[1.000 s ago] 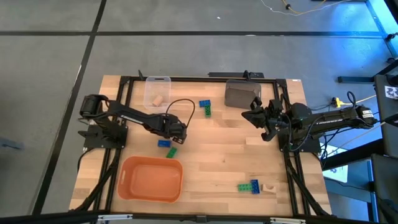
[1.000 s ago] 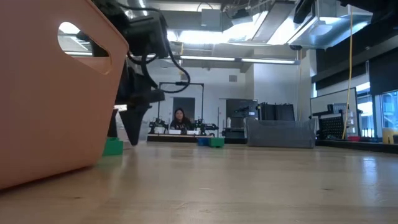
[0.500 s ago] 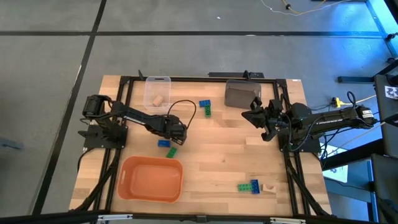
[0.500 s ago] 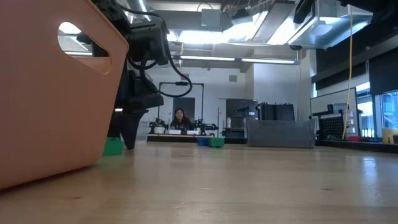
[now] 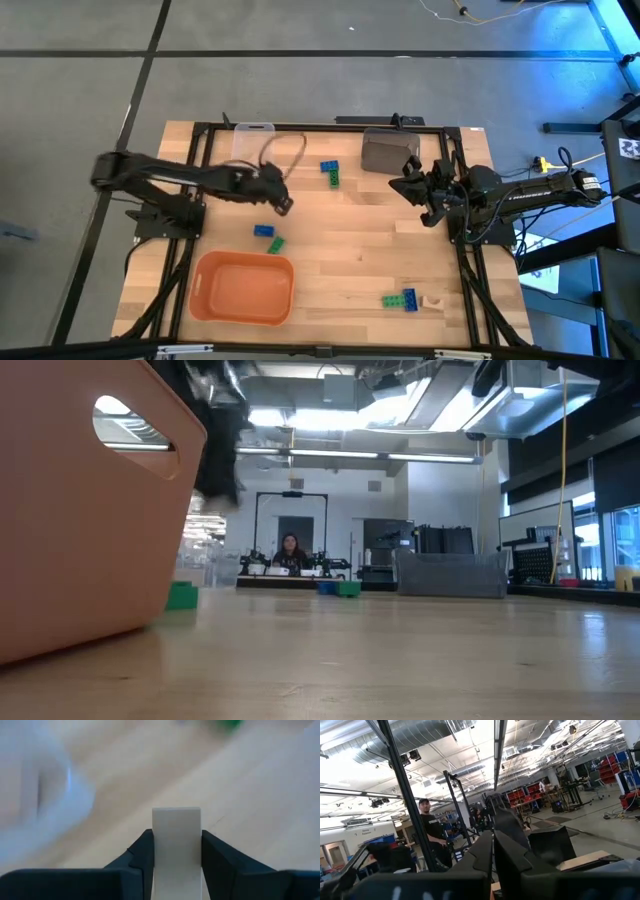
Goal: Sort & place blocks by color
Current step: Put the top brown wooden block into the transparent bin
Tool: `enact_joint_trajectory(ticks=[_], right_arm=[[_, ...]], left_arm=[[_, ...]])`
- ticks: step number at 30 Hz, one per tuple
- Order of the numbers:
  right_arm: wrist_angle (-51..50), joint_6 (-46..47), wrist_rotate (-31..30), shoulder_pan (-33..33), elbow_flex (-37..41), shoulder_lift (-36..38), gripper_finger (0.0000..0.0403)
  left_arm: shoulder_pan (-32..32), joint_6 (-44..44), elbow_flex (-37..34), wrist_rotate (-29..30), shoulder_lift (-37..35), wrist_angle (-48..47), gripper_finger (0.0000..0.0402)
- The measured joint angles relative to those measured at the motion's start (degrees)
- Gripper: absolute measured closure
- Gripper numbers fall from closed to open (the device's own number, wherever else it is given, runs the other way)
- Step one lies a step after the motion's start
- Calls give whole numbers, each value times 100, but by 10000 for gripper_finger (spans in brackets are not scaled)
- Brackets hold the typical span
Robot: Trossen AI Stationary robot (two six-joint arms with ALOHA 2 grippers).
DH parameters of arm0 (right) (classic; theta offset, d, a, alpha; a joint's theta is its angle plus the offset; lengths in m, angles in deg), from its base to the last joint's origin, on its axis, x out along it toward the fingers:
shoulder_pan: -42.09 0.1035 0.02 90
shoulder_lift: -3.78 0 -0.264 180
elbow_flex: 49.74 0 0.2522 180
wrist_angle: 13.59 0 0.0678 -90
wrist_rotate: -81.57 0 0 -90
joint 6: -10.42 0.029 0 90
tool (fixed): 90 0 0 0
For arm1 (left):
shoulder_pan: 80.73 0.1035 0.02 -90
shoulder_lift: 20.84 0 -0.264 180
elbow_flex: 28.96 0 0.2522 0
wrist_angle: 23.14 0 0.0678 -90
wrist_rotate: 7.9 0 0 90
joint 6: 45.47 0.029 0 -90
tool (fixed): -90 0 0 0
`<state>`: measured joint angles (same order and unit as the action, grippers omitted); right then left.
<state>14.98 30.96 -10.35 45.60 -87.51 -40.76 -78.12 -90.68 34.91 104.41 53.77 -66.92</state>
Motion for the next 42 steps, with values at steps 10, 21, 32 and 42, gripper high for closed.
enact_joint_trajectory(ticks=[10,21,32,42], right_arm=[[35,-1,0,0,0,1,382],[66,7,2,-2,0,0,382],[68,1,0,-2,0,0,382],[68,1,0,-2,0,0,382]], left_arm=[[-310,2300,-246,-20,-1562,3465,287],[-579,2137,-1783,-810,-1608,6976,287],[-577,2157,-1794,-995,-1626,7076,287],[-575,2312,-1790,-1133,-1678,7075,287]])
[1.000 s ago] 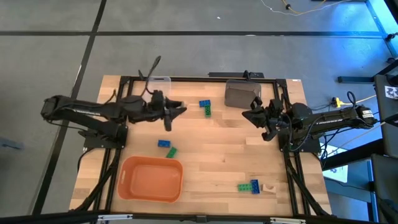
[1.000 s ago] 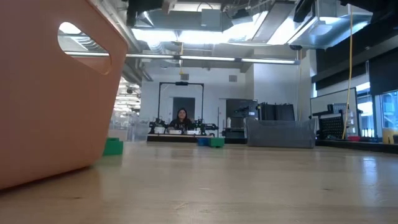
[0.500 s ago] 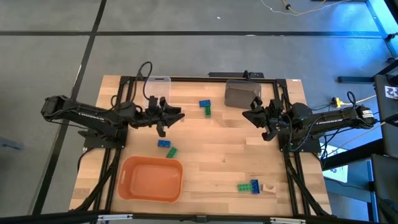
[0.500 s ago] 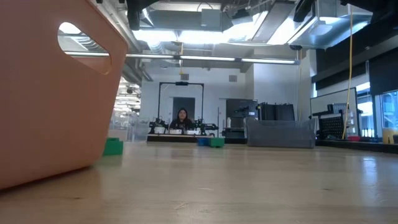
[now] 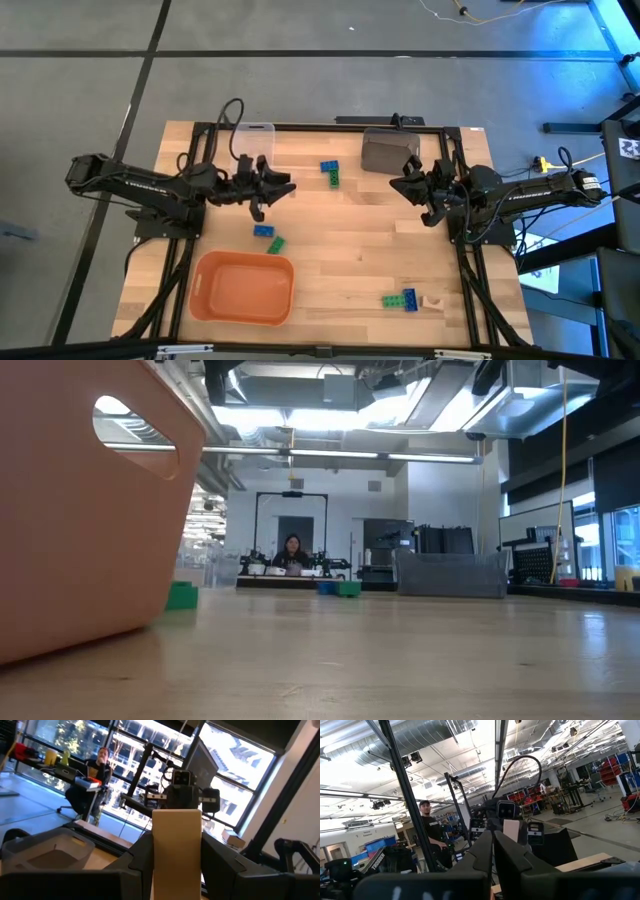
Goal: Sort & place blocks by color
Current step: Put the top brown wooden block into the transparent bin
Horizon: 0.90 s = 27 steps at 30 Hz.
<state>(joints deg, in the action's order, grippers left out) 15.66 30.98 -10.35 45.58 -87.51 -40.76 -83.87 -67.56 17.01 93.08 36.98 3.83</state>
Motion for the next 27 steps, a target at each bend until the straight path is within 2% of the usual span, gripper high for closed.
enact_joint_trajectory(ticks=[8,11,13,15,18,21,23,27], right_arm=[[0,0,0,1,0,0,382],[0,0,0,0,0,0,382],[0,0,0,2,0,0,382],[0,0,0,0,0,0,382],[1,24,0,0,0,0,382],[0,24,0,0,0,0,382],[-2,22,0,0,0,0,382],[-4,24,0,1,0,0,382]], left_arm=[[0,21,0,-8,0,-3,287],[117,20,82,303,-2,-239,287],[438,18,367,455,0,-998,287],[912,-93,859,468,0,-2312,287],[1931,-39,1787,427,86,-4676,287],[3019,321,2449,180,466,-6486,287],[3718,638,2642,13,718,-7251,287],[4756,870,2534,-336,1283,-7885,287]])
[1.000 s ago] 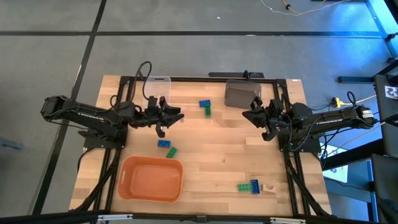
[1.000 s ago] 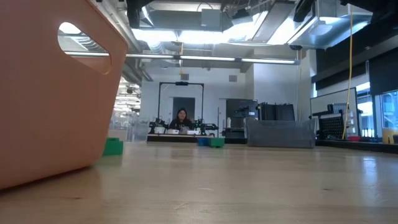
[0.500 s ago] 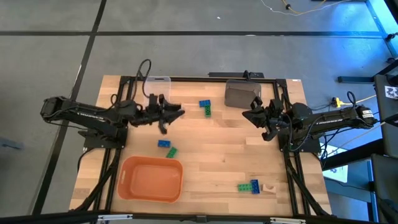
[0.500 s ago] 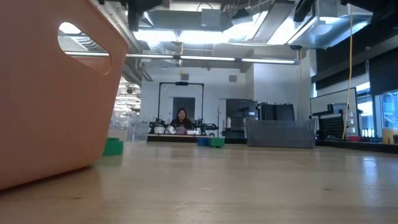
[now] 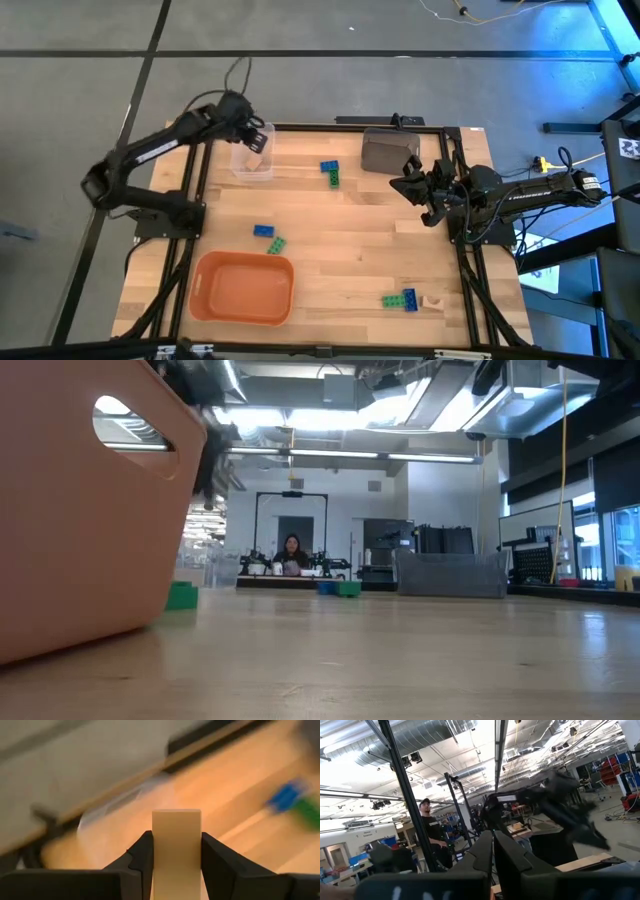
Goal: Sort & place blocks by color
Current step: Put the top brown wooden block into the transparent bin, then adjust the orange bin
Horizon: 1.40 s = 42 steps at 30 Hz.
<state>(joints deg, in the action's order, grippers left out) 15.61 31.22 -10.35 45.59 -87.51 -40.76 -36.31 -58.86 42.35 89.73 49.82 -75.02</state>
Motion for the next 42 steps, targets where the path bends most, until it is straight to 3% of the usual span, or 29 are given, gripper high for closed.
enact_joint_trajectory(ticks=[4,9,18,20,25,28,31,37,42], right_arm=[[-2,-4,0,-1,0,1,382],[-4,-4,-2,0,0,0,382],[0,-4,-2,0,0,0,382],[-2,-4,-2,0,0,1,382],[-1,-4,-2,0,0,2,382],[0,-4,-2,0,0,1,382],[0,-4,-2,-1,0,1,382],[0,-11,-2,0,0,0,382],[0,-20,-2,-1,0,0,382]], left_arm=[[435,1,-196,-335,710,35,287],[463,8,-213,-278,1407,238,287],[466,8,-213,147,1611,304,286],[466,2,-213,153,1611,301,261],[466,0,-211,117,1598,277,141],[496,-58,-211,-113,1478,240,92],[495,-299,-211,-449,1197,245,67],[-5,-811,-211,-1226,156,619,66],[-1173,-1204,-209,-1064,-723,1658,72]])
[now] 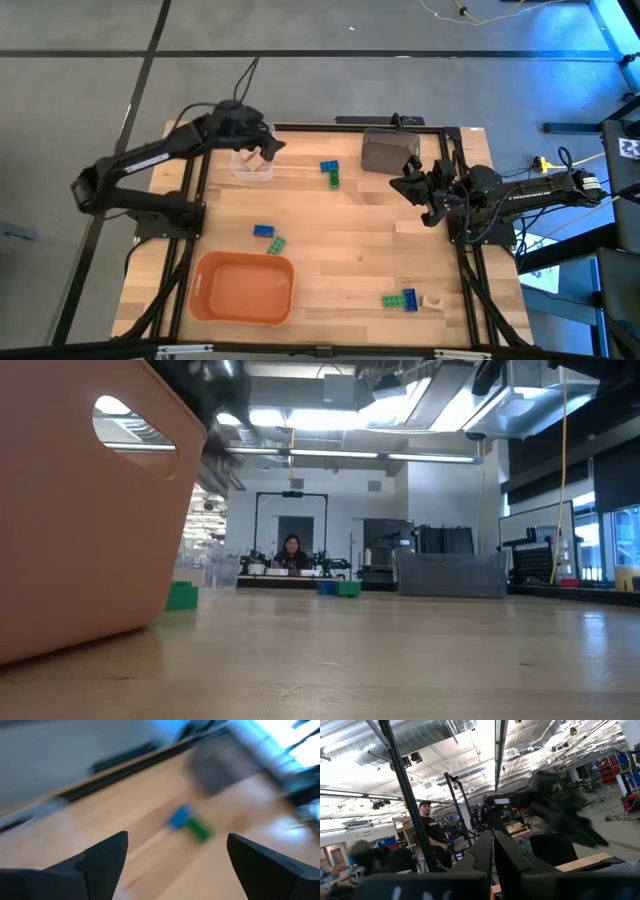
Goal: Sort & place blocks by color
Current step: Adjust the orange bin
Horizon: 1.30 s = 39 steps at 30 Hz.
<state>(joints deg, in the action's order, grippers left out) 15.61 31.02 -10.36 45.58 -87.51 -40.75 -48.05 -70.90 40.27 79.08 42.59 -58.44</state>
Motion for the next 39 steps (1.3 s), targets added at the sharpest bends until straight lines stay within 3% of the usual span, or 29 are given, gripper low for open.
enact_joint_trajectory(ticks=[9,16,22,25,33,39], right_arm=[[0,43,10,2,0,0,382],[1,164,56,0,0,0,382],[2,163,59,2,0,0,382],[2,168,61,2,0,2,382],[27,184,61,2,0,2,382],[44,173,61,4,0,2,382]], left_arm=[[-2545,78,4,930,-366,2037,72],[-3603,652,4,1735,-349,2527,72],[-3842,948,-88,1980,-507,2616,72],[-3835,932,-548,1906,-681,3080,72],[-3422,104,-2050,834,-1028,5340,72],[-3399,-93,-2232,455,-1031,5653,72]])
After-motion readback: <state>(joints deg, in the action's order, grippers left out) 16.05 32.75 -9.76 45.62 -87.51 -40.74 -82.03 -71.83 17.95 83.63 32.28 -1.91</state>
